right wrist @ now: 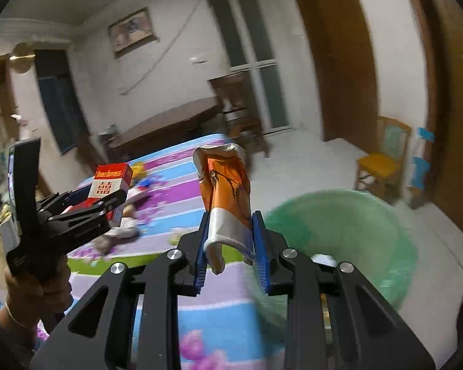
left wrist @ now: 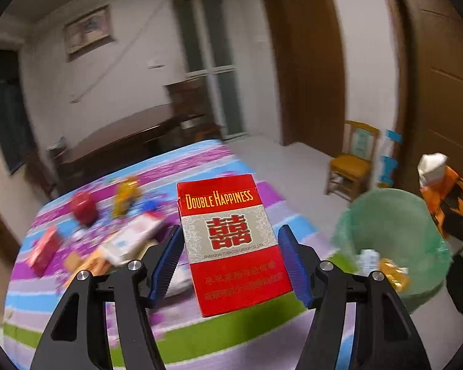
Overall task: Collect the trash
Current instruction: 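Carry the red Double Happiness pack in the left tool while the right tool carries the cup to the bin, then open both tools over the green bin to drop the pack and cup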
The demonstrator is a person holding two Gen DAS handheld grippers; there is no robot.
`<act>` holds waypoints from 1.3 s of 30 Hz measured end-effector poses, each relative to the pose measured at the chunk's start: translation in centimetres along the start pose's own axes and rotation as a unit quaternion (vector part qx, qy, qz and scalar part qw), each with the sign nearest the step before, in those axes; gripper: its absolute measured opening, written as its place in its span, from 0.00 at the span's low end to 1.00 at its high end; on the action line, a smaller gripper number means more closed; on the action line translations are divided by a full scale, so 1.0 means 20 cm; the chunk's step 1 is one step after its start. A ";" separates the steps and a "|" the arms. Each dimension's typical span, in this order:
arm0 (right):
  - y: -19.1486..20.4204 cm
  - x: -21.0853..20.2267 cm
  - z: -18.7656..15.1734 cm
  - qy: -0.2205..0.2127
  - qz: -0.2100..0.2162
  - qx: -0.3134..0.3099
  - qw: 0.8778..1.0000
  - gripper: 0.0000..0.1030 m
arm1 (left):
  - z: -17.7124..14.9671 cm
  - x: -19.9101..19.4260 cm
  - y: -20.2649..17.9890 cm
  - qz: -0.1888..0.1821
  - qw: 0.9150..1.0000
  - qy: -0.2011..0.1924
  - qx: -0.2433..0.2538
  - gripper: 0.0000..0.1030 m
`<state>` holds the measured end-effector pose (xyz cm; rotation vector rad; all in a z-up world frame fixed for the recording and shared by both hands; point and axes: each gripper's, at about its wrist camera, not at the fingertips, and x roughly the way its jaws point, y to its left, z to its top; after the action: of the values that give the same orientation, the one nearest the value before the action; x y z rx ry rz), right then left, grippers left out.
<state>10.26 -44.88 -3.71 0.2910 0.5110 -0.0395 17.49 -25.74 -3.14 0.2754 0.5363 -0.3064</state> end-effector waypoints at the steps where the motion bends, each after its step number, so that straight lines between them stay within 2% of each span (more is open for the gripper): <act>1: -0.05 -0.01 0.01 0.000 -0.011 0.006 1.000 0.24 | 0.02 0.02 -0.07 -0.011 1.000 -0.003 0.011 0.63; 6: -0.22 -0.05 0.00 0.006 -0.051 0.031 0.998 0.24 | 0.08 0.12 -0.36 -0.067 0.996 0.000 0.053 0.63; 10: -0.34 -0.05 -0.01 0.020 -0.072 0.055 0.996 0.24 | 0.12 0.18 -0.58 -0.108 0.990 -0.004 0.091 0.63; 15: -0.46 -0.04 -0.03 0.034 -0.085 0.082 0.992 0.24 | 0.13 0.23 -0.74 -0.167 0.978 0.002 0.123 0.63; 20: -0.47 -0.04 -0.04 0.041 -0.089 0.084 0.992 0.24 | 0.11 0.28 -0.86 -0.190 0.970 0.001 0.150 0.63; 26: -0.49 -0.01 -0.02 0.050 -0.092 0.086 0.991 0.24 | 0.07 0.33 -0.89 -0.232 0.959 0.011 0.165 0.63; 32: -0.51 0.04 -0.02 0.060 -0.102 0.089 0.989 0.24 | 0.06 0.42 -0.84 -0.296 0.940 0.027 0.167 0.63; 39: -0.50 0.08 -0.01 0.075 -0.113 0.084 0.987 0.24 | 0.07 0.51 -0.83 -0.304 0.936 0.038 0.173 0.63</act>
<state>10.46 -54.23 -7.35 0.4020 0.6912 -0.2834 20.56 -43.66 -10.31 0.4600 0.6364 -1.0028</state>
